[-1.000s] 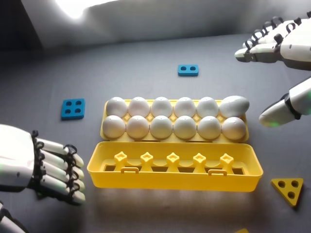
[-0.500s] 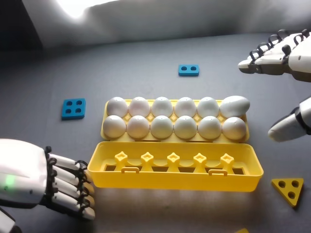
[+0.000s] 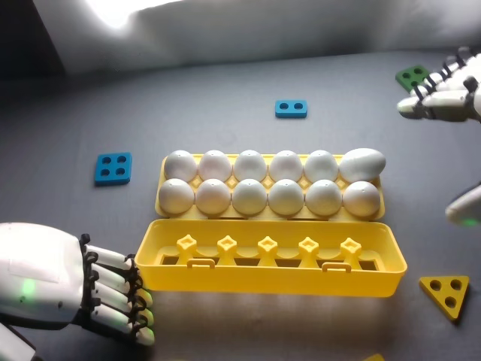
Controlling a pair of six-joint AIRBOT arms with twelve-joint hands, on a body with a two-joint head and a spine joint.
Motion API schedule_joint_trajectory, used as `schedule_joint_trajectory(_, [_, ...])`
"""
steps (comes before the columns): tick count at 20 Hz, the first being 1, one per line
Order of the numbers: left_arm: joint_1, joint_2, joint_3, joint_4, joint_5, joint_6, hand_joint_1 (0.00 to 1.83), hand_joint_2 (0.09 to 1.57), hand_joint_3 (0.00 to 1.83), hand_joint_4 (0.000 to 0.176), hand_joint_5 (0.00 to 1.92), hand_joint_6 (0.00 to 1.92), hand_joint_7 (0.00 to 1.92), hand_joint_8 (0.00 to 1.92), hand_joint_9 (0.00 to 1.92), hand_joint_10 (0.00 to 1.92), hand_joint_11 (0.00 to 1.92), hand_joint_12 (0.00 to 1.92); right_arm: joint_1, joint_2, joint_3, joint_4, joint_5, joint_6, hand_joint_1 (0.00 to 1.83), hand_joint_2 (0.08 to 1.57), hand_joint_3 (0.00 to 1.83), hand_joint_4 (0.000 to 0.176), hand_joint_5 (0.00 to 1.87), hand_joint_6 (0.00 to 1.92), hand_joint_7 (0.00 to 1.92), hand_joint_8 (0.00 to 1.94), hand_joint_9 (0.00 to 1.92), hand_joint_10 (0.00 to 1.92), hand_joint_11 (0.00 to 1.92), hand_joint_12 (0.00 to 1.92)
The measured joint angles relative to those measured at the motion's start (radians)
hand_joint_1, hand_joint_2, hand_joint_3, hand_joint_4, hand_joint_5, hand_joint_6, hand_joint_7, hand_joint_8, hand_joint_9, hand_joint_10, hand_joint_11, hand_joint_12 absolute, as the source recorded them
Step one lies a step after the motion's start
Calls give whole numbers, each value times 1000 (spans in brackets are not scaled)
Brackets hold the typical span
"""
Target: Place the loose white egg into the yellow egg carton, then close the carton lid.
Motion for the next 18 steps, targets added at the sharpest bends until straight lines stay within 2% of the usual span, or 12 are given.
schedule_joint_trajectory(6, [-20, 5, 3, -29, 2, -14, 0, 1202, 1, 0, 301, 3, 294, 2, 224, 2, 0, 415, -21, 5, 0, 0, 67, -58, 414, 916, 9, 0, 118, 3, 86, 3, 49, 4, 0, 222])
schedule_joint_trajectory(13, [-122, 5, 77, -45, -6, -87, 0, 1201, 0, 0, 287, 0, 281, 4, 214, 4, 0, 389, -27, 5, 0, 0, 71, -58, 426, 909, 0, 0, 114, 4, 82, 2, 55, 3, 0, 235])
schedule_joint_trajectory(15, [-160, -2, 108, -78, -8, -95, 0, 1201, 0, 0, 284, 0, 279, 3, 213, 3, 0, 388, -36, 16, 0, 0, 71, -58, 407, 916, 2, 0, 112, 3, 79, 0, 55, 2, 0, 239])
schedule_joint_trajectory(16, [-177, -10, 127, -107, -10, -95, 0, 1199, 0, 0, 296, 3, 294, 4, 230, 5, 0, 445, -36, 22, 0, 0, 71, -60, 383, 923, 4, 0, 121, 4, 85, 2, 58, 2, 0, 262])
schedule_joint_trajectory(18, [-197, -34, 154, -119, -11, -96, 0, 1200, 0, 0, 289, 4, 284, 6, 219, 3, 0, 417, -36, 26, 1, 0, 80, -61, 336, 931, 5, 0, 122, 2, 83, 0, 57, 1, 0, 266])
